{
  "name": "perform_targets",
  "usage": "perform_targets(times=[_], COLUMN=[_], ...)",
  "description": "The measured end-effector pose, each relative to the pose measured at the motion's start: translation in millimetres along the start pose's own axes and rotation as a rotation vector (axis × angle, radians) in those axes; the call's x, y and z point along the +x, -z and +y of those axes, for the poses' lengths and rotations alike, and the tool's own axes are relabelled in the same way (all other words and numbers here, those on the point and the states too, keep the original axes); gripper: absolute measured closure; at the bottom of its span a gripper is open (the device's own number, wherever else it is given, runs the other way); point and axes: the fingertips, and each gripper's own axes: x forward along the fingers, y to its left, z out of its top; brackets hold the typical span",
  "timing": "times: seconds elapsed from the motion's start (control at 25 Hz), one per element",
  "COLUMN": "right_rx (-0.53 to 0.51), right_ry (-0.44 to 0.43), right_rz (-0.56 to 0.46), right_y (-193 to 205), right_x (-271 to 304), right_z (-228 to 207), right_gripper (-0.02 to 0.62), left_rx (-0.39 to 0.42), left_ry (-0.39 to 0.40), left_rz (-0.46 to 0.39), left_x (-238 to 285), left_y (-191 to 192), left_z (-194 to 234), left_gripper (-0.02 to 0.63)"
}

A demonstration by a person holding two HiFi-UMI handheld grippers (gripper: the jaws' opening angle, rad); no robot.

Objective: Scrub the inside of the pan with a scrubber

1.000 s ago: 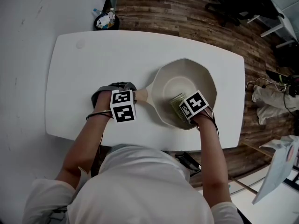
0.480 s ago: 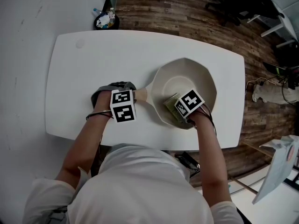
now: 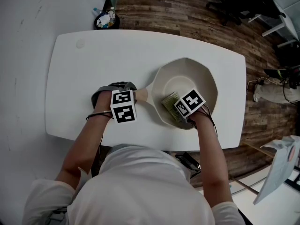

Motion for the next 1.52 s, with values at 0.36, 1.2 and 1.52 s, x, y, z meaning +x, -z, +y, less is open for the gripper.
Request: perform_targets(times=[0.36, 1.2, 1.52], right_rx=[0.005, -0.014, -0.030], right_ry=[-0.029, 0.077, 0.229], right_rz=[-0.087, -0.350, -0.445], right_y=[-21.7, -85.8, -107.5], right_x=[1.8, -4.8, -13.8], right_z=[5.0, -12.3, -37.8], right_gripper=[0.569, 0.569, 0.569], left_rx=[0.002, 0.034, 0.057], left_ry=[-0.001, 0.000, -0.004], left_rz=[0.001, -0.002, -0.005], left_x=[-0.3, 1.1, 2.5], left_y=[0.2, 1.0, 0.5], left_z=[-0.4, -1.5, -2.9], left_gripper=[0.485, 0.486, 0.486])
